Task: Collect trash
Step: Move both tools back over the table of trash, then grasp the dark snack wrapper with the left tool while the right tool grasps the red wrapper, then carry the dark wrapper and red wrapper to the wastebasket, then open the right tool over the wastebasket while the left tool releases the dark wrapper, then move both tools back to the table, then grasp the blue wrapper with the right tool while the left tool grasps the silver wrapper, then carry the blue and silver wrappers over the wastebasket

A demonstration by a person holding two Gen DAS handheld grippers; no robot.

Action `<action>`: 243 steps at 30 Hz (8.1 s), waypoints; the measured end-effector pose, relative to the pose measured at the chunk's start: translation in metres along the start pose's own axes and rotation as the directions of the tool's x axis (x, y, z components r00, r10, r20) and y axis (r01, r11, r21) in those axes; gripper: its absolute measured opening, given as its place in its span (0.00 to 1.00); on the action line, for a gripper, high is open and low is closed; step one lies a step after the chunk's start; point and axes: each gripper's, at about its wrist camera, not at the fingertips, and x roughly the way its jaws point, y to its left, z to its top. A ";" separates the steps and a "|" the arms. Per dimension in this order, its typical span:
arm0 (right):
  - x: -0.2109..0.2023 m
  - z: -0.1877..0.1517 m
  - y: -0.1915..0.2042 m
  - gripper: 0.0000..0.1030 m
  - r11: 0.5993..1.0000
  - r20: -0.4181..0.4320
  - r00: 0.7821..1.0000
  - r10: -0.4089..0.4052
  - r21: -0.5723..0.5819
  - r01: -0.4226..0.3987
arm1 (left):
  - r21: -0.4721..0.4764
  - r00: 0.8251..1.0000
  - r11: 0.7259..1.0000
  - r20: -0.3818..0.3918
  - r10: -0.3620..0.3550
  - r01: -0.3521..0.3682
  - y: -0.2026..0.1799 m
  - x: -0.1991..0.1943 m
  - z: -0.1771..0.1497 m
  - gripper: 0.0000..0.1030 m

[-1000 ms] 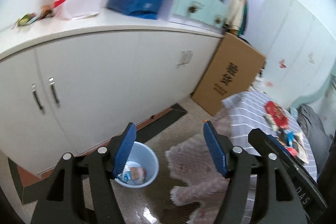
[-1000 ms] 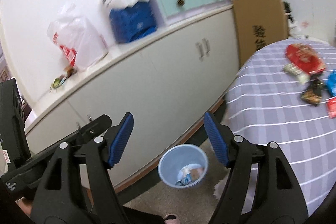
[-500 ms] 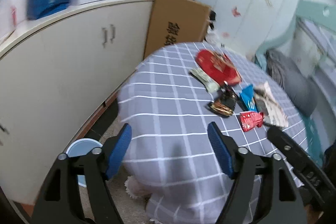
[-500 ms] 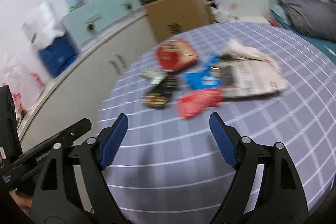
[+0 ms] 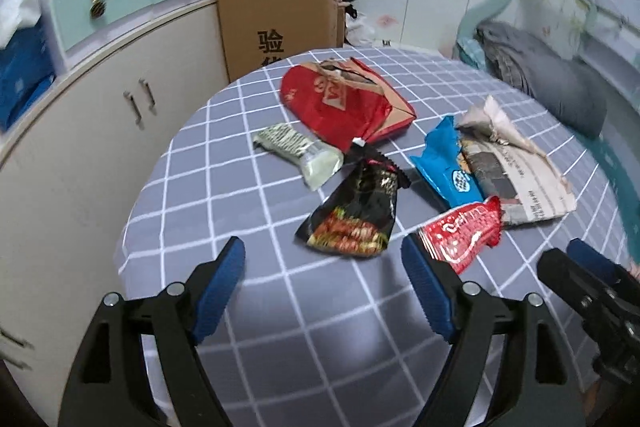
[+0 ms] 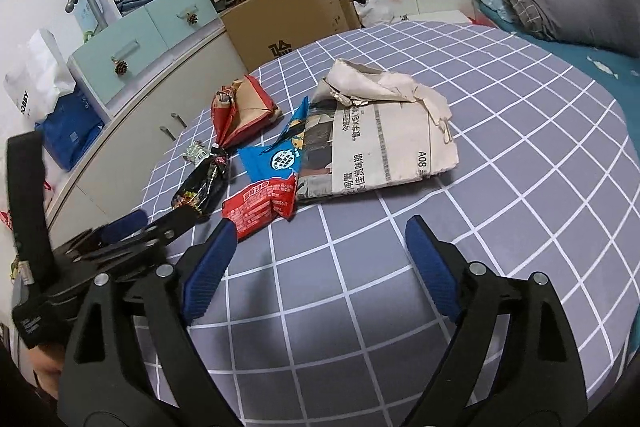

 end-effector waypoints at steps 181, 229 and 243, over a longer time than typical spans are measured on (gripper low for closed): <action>0.003 0.046 0.027 0.75 0.983 0.077 0.997 0.033 -0.184 -0.018 | -0.123 0.998 0.992 0.062 0.002 0.006 0.020 -0.027 0.017 0.66; 0.013 0.048 0.146 0.04 0.897 -0.053 0.985 0.167 -0.407 -0.174 | -0.286 0.985 0.947 0.137 -0.108 0.144 0.119 -0.067 -0.027 0.03; 0.058 -0.073 0.313 0.05 0.729 -0.310 0.900 0.307 -0.531 -0.432 | -0.486 0.997 0.874 0.066 0.049 -0.011 0.254 -0.098 -0.138 0.03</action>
